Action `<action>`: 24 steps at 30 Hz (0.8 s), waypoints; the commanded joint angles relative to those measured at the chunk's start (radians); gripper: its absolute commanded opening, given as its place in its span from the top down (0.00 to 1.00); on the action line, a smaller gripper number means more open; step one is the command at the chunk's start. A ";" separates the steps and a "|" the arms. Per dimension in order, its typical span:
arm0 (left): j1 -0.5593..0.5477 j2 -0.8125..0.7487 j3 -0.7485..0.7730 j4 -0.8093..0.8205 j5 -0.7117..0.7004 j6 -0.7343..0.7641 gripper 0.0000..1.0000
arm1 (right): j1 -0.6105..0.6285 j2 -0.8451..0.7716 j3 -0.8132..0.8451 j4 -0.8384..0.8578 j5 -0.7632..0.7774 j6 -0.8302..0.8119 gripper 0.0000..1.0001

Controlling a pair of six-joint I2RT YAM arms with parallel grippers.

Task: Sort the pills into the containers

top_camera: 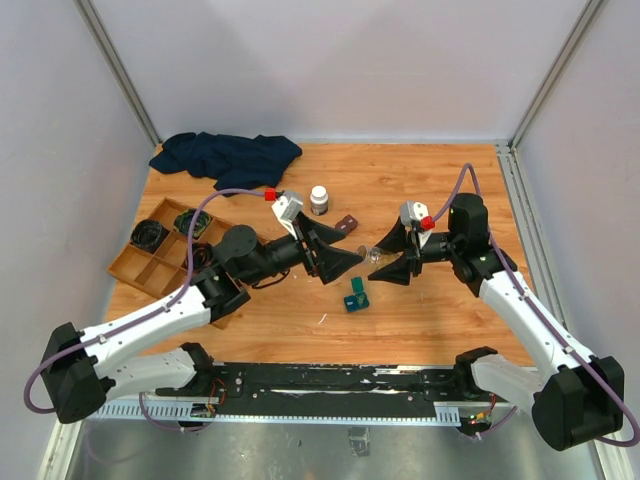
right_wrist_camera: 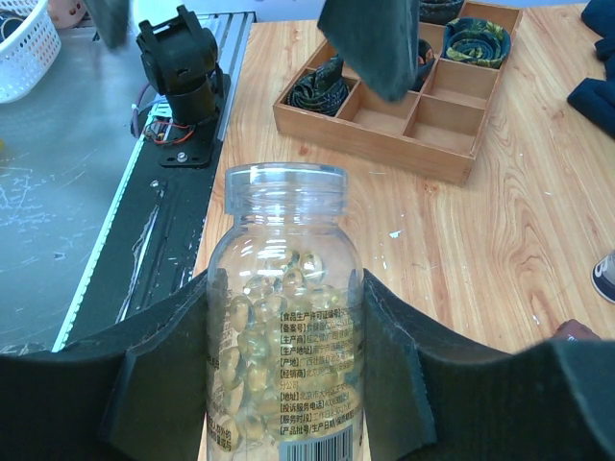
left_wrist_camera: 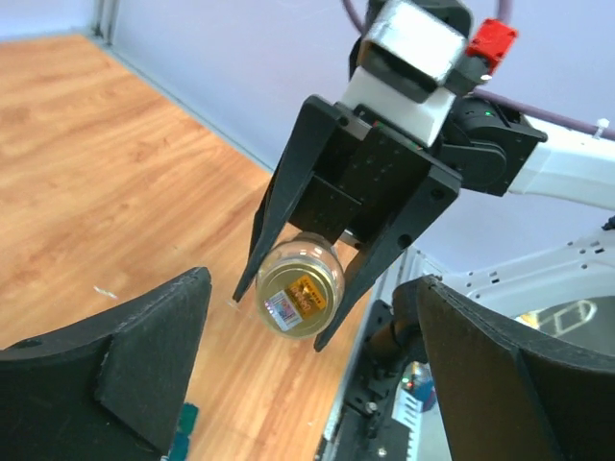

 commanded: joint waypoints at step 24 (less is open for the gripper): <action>-0.072 0.158 0.136 -0.166 -0.074 -0.095 0.64 | -0.012 -0.009 0.025 0.004 -0.001 0.008 0.99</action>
